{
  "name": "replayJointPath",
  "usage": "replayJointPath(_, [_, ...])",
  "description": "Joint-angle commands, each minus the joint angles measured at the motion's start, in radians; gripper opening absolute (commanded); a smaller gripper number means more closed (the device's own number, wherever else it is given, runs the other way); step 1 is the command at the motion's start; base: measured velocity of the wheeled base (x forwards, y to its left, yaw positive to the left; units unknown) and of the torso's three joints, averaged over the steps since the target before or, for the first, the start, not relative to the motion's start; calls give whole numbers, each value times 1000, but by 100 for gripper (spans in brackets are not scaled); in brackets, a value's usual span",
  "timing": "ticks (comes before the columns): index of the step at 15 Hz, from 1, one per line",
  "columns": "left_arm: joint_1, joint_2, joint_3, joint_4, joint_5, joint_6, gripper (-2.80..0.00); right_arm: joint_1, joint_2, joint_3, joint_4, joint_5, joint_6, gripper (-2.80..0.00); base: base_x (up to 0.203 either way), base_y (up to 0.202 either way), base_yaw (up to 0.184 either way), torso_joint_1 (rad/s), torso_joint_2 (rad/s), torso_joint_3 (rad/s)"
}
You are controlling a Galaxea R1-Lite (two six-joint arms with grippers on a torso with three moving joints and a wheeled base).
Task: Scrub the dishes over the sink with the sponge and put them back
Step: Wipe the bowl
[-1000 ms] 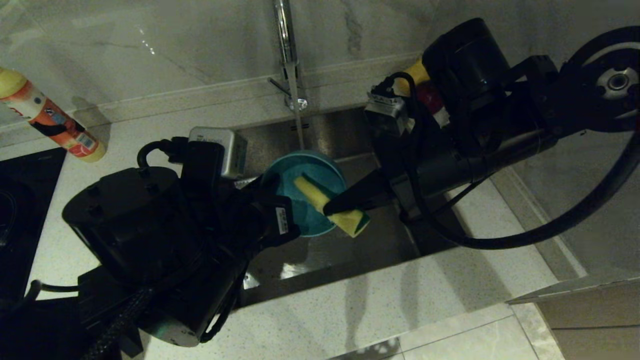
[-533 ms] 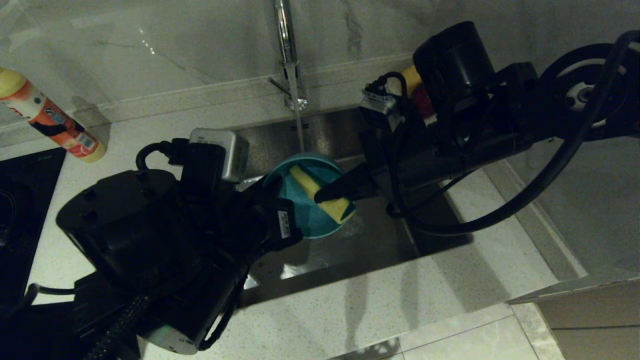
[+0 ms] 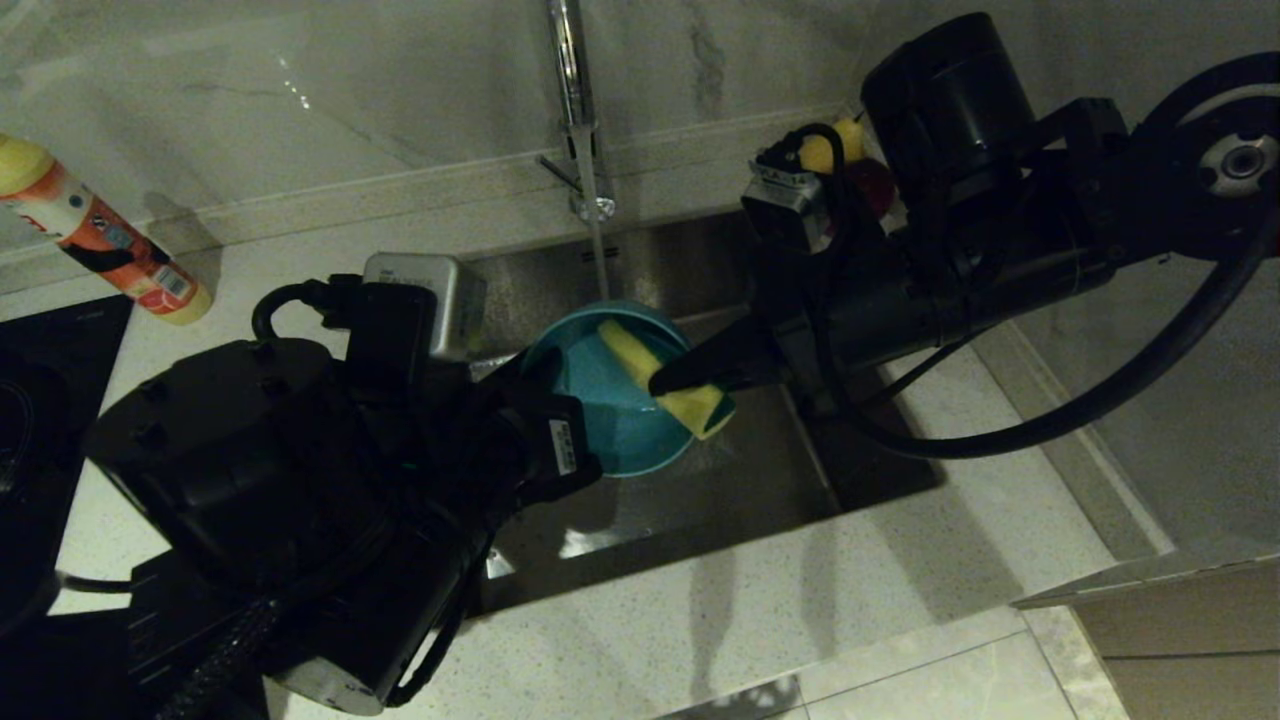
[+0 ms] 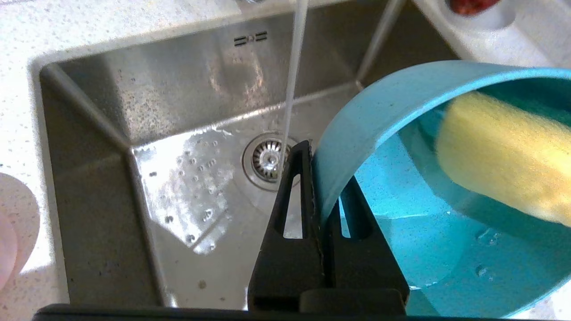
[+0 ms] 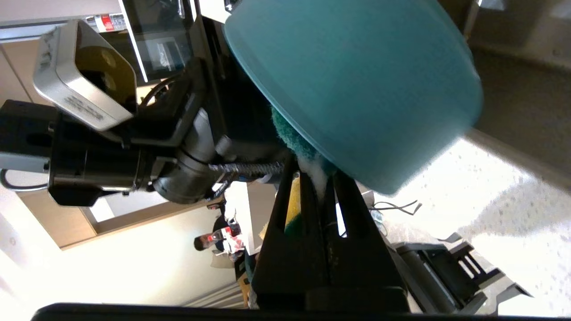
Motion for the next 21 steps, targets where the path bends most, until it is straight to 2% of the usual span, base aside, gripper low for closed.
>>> replayJointPath(1, [0,-2,-1,-20,5,2,-280,-7,-12,7,13,4,3,-280,0,0,0,0,0,0])
replayJointPath(8, [3,-18,-48,-18,5,25,-280,8,20,15,61,8,3,-280,0,0,0,0,0,0])
replayJointPath(14, [2,-14,-10,-23,3,12,-280,41,54,-5,31,8,3,-280,0,0,0,0,0,0])
replayJointPath(21, [2,-10,51,-80,3,13,-280,5,3,-7,12,6,2,-280,0,0,0,0,0,0])
